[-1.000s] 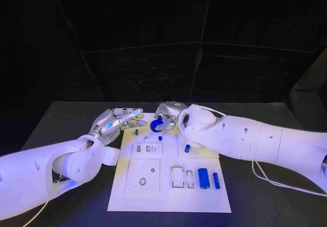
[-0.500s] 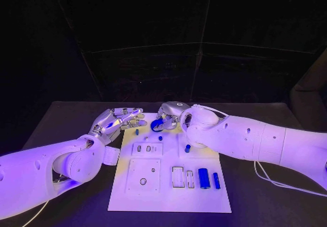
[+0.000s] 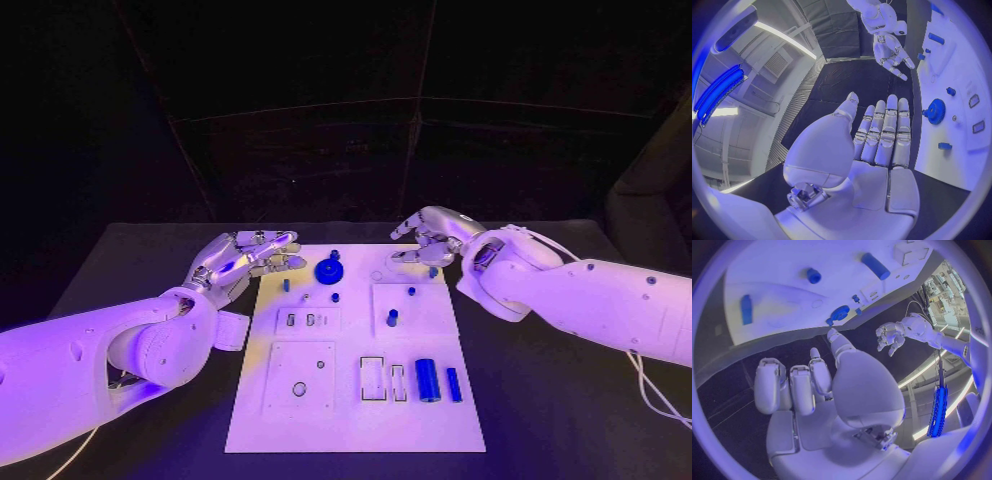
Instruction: Assemble the parts on the task board
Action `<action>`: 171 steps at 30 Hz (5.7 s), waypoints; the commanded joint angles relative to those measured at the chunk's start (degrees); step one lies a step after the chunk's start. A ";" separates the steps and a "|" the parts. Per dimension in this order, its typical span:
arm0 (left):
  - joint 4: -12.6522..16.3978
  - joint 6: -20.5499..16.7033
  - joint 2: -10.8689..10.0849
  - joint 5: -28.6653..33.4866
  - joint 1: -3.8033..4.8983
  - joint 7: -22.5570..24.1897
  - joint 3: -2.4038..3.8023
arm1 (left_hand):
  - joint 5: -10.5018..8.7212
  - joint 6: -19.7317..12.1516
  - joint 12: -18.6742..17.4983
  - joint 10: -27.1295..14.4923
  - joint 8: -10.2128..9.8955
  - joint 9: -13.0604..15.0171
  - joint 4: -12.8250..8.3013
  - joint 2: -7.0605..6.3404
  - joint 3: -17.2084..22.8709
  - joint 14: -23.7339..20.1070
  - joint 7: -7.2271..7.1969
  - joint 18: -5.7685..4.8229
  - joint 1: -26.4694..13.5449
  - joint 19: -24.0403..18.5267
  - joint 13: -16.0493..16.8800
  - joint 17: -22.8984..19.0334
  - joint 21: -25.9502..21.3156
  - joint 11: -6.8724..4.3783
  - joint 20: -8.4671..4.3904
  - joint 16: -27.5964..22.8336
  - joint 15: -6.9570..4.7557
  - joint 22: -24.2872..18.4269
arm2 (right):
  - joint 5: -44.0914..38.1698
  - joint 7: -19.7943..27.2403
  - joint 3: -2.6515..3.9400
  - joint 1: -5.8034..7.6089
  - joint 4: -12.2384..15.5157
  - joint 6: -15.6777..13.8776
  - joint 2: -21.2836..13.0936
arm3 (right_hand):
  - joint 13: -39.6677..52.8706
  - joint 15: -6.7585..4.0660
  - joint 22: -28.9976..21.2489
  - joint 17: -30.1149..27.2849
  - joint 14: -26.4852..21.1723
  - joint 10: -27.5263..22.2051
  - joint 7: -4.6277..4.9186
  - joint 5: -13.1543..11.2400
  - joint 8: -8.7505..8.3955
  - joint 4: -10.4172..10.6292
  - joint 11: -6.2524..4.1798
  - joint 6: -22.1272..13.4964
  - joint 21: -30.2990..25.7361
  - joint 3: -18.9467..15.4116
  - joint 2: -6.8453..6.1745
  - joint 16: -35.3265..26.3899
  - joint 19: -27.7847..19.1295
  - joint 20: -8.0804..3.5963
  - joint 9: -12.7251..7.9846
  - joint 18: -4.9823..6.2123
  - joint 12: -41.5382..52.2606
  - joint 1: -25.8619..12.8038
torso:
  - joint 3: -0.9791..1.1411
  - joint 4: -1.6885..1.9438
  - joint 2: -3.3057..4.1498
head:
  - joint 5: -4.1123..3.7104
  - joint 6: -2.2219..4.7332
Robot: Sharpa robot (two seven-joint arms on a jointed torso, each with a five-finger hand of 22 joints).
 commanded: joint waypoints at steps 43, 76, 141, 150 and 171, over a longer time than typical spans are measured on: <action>-2.20 0.75 1.02 -0.14 -0.02 0.67 0.02 | -0.04 0.55 -0.33 0.65 -0.48 -0.02 -0.56 0.55 0.04 0.91 0.07 0.50 -0.27 0.77 -0.02 0.15 -0.29 -0.14 -0.25 -0.09 -0.16 -0.06 | 6.30 8.37 -0.08 -3.67 -6.56 6.38 -3.92 | 0.10 -0.03 0.29 3.51 3.85 -0.20 -0.08 0.30 0.67 -2.68 -0.05 0.33 0.11 -0.65 -0.02 -0.04 -0.25 -0.23 0.29 -0.41 -0.04 2.39 | 0.28 -0.56 -0.59 | -1.61 -1.44; -2.26 0.85 1.09 -0.14 -0.04 0.52 0.01 | -0.04 0.55 -0.40 0.66 -0.53 -0.03 -0.64 0.56 0.02 0.95 0.08 0.49 -0.28 0.84 -0.02 0.15 -0.30 -0.13 -0.27 -0.13 -0.16 -0.07 | 5.55 7.31 -0.07 -4.01 -8.45 7.04 -2.10 | 0.70 -0.72 0.65 3.84 3.94 0.26 -1.05 -1.70 2.76 -4.22 -0.92 6.49 0.23 1.15 2.81 0.03 -0.02 -0.79 0.60 -0.47 0.61 3.02 | 0.06 -0.39 -0.71 | -2.42 -2.06; -1.51 0.48 0.30 0.37 0.07 0.51 0.04 | -0.04 0.59 -0.52 0.70 -0.62 -0.03 -0.82 0.63 0.01 1.02 0.11 0.47 -0.28 0.95 -0.03 0.16 -0.34 -0.12 -0.30 -0.23 -0.17 -0.09 | 4.00 -1.84 0.05 -3.81 3.04 -0.23 4.26 | 0.53 -2.16 1.81 4.19 4.01 0.66 -2.85 -5.40 3.36 -5.51 -2.52 11.88 0.60 6.44 5.02 0.00 0.75 -2.20 0.23 -0.72 0.03 1.24 | -0.73 -0.05 -1.57 | -0.87 -2.71; -1.83 0.41 0.29 0.38 0.13 0.53 0.04 | -0.04 0.59 -0.55 0.70 -0.64 -0.03 -0.85 0.63 -0.01 1.03 0.13 0.47 -0.30 0.97 -0.03 0.17 -0.35 -0.11 -0.30 -0.25 -0.17 -0.10 | 1.93 -5.27 0.00 -3.83 1.49 2.95 10.65 | 0.66 -2.15 1.90 4.27 4.03 0.79 -2.82 -5.50 3.24 -5.39 -2.50 11.85 0.63 6.57 5.07 0.03 0.81 -2.22 0.18 -0.74 0.16 0.92 | -0.85 0.30 -1.67 | 1.16 -3.74; -1.90 0.45 0.86 0.38 0.29 0.43 0.06 | -0.05 0.58 -0.61 0.70 -0.69 -0.04 -0.89 0.61 -0.05 1.05 0.20 0.46 -0.35 1.00 -0.04 0.17 -0.37 -0.09 -0.31 -0.30 -0.16 -0.11 | -3.76 -7.64 -1.28 -5.50 -1.25 8.12 18.40 | 0.82 -2.15 2.00 4.23 4.03 0.92 -2.84 -5.54 3.21 -5.30 -2.50 11.90 0.66 6.65 5.11 0.00 0.87 -2.22 0.17 -0.76 0.32 0.71 | -0.64 0.25 -1.49 | 1.88 -4.44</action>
